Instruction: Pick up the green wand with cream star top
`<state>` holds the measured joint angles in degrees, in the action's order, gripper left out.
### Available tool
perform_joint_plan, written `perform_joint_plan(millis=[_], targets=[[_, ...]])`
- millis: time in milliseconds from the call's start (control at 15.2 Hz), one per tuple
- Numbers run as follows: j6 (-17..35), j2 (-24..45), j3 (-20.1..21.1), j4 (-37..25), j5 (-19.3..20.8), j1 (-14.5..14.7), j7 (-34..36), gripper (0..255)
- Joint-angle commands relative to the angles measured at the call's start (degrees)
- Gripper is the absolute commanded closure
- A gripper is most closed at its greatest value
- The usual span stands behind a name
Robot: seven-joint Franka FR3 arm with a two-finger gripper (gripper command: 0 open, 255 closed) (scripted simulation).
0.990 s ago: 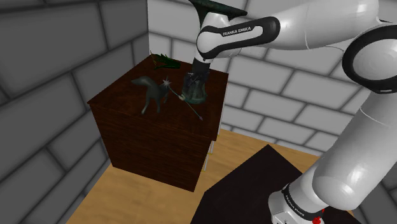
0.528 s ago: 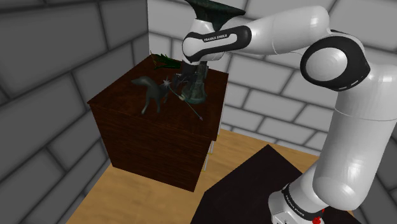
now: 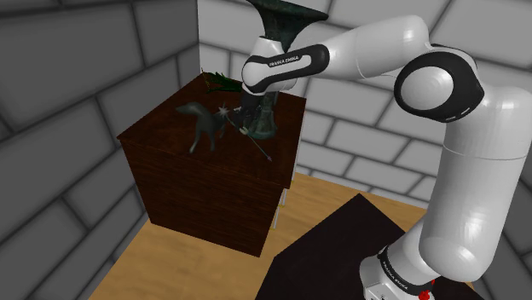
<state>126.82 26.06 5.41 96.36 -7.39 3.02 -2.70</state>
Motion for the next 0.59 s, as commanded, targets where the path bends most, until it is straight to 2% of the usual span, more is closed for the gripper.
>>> perform_joint_plan(millis=[0,528], targets=[[0.1,0.0,0.0,0.1,0.0,0.0,0.0,255],[0.2,0.1,0.0,0.2,0.0,0.0,0.0,255]])
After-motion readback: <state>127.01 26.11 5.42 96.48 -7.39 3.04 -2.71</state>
